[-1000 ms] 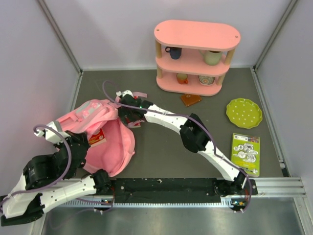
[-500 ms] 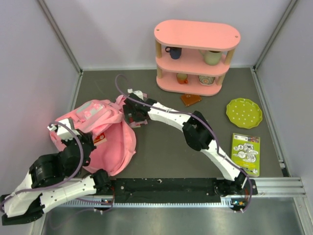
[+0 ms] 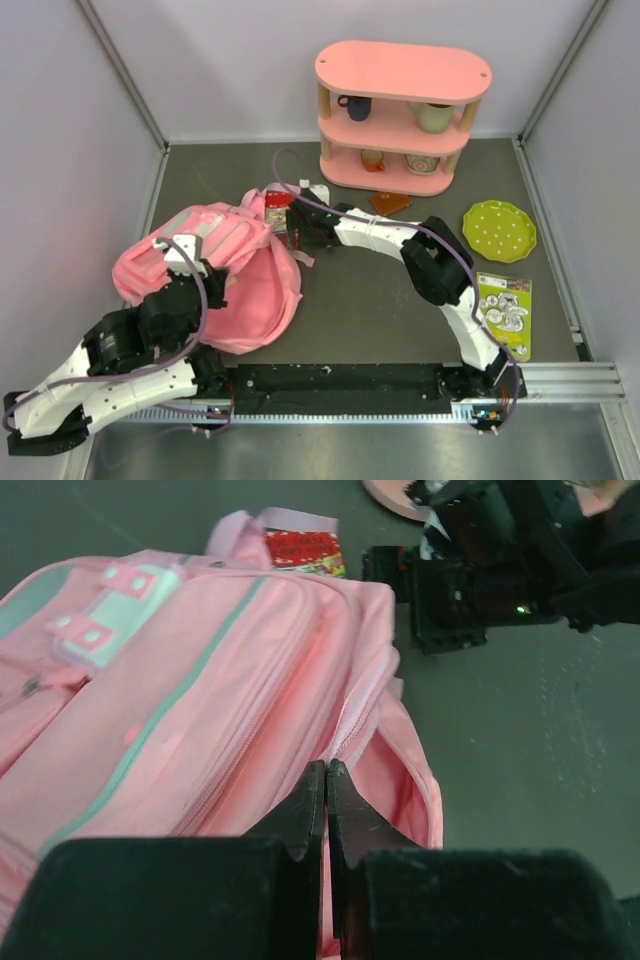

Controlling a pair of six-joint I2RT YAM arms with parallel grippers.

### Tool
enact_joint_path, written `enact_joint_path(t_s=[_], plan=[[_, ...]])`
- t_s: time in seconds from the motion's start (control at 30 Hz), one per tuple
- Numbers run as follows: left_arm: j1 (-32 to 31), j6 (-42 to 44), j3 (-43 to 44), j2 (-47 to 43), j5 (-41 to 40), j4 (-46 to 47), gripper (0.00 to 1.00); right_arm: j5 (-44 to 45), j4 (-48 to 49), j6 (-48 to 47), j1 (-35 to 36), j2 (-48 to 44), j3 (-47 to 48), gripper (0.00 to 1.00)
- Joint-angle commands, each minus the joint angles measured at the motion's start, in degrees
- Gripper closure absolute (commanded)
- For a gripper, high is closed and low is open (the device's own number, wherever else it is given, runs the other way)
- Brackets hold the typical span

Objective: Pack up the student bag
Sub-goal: Move the book to the center of the board.

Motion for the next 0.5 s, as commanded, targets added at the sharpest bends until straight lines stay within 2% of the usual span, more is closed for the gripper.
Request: enact_joint_path(t_s=[0.0,0.07,0.17,0.3,0.4,0.47], plan=[[0.03,10.40,-0.32,4.66,14.70,17.26,1.00,6.08,-10.88,-2.22,-2.05,-1.29,-14.23,0.01],[0.04,12.85,-1.11,7.38,20.83,21.20,1.00,5.47,-6.41,-0.98,-2.40,-7.51,-19.69,0.01],[0.03,14.00,-1.38,11.07,23.14,22.71,1.00,6.69,-4.36,1.21,-2.93,-12.63,-30.05,0.01],[0.12,15.50,-1.64,13.28,25.96,25.26,1.00,6.87,-2.70,3.85,-3.37,-17.56,-36.93,0.01],[0.03,16.21,-1.73,12.23,24.66,25.53,1.00,6.97,-1.55,5.87,-3.28,-20.98,-41.50,0.01],[0.03,15.69,-1.55,11.70,21.94,23.61,1.00,4.86,2.66,5.79,-3.11,-26.95,-44.75,0.01]])
